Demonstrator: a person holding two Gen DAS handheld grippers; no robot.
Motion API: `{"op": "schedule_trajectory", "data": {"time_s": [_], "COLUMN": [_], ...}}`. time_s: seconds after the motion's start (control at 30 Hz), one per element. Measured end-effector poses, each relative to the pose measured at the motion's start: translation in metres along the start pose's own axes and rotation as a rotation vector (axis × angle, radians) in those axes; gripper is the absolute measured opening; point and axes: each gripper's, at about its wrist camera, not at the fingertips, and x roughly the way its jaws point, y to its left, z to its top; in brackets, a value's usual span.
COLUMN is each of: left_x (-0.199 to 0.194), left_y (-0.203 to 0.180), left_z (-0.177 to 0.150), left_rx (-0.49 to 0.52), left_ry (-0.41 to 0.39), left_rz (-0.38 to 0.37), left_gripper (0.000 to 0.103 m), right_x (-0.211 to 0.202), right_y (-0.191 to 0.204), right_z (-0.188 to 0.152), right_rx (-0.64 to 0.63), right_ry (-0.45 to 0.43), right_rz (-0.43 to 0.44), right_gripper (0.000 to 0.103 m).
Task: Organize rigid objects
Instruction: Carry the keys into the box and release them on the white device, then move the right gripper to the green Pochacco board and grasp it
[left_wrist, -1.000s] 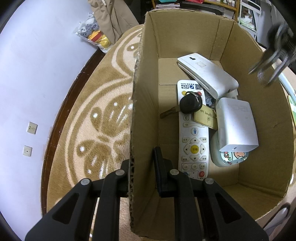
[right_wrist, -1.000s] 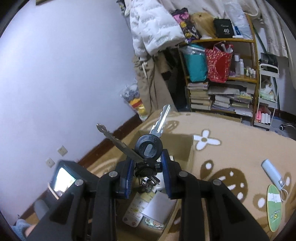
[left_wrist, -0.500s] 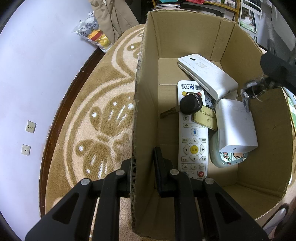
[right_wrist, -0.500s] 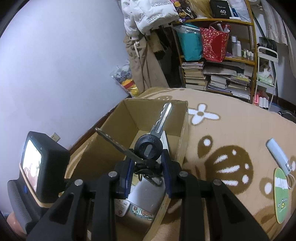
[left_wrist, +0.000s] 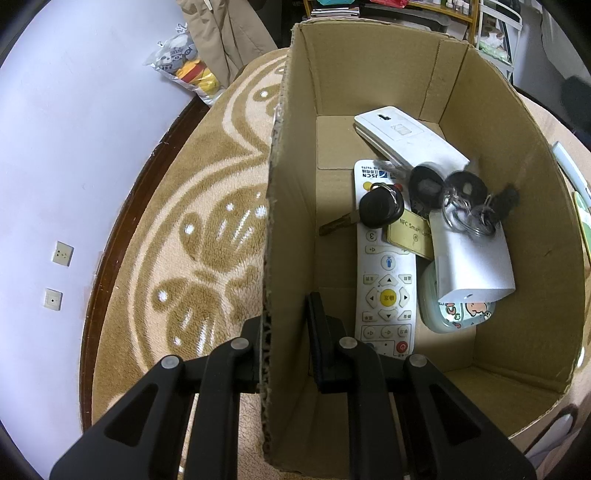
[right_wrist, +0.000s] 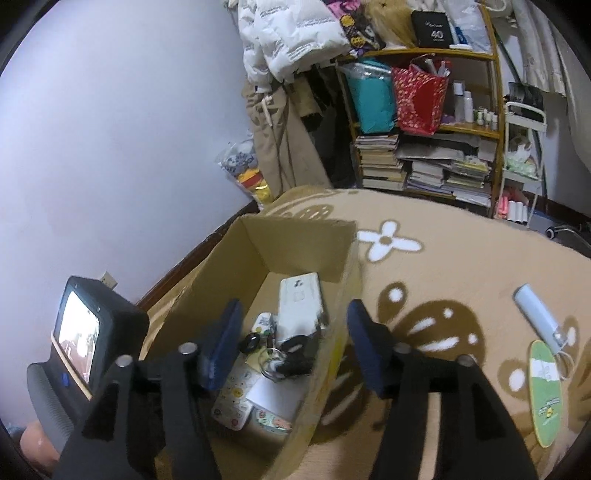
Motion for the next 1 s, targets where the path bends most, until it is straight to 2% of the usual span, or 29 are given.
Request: {"op": "schedule_trajectory", "data": {"time_s": [0.13,0.33,0.57,0.73,1.0], "left_x": [-0.001,-0.002,-0.002,-0.002,-0.002], "left_y": [0.0,-0.001,-0.002,-0.005,-0.007], "left_z": [0.0,0.0,0.001,0.0,-0.001], "left_rx": [-0.005,-0.003,0.0,0.007,0.01], "left_ry": [0.002,0.004,0.003,0.003,0.002], "left_rz": [-0.004,-0.001,0.006,0.017,0.019], "left_gripper": [0.015,0.015,0.016,0.017,0.017], "right_x": [-0.009,-0.021,-0.029,-0.027,-0.014], "right_y": [-0.016,-0.061,-0.133,-0.173,-0.206], "right_z": [0.004,-0.001,-0.037,-0.049,-0.063], "right_rx": [0.003,0.05,0.146,0.233,0.253], "right_ry": [0.001,0.013,0.077,0.132,0.181], "right_rz": [-0.017,-0.126,-0.262,-0.296,-0.369], "right_gripper": [0.079,0.093,0.093,0.093,0.093]}}
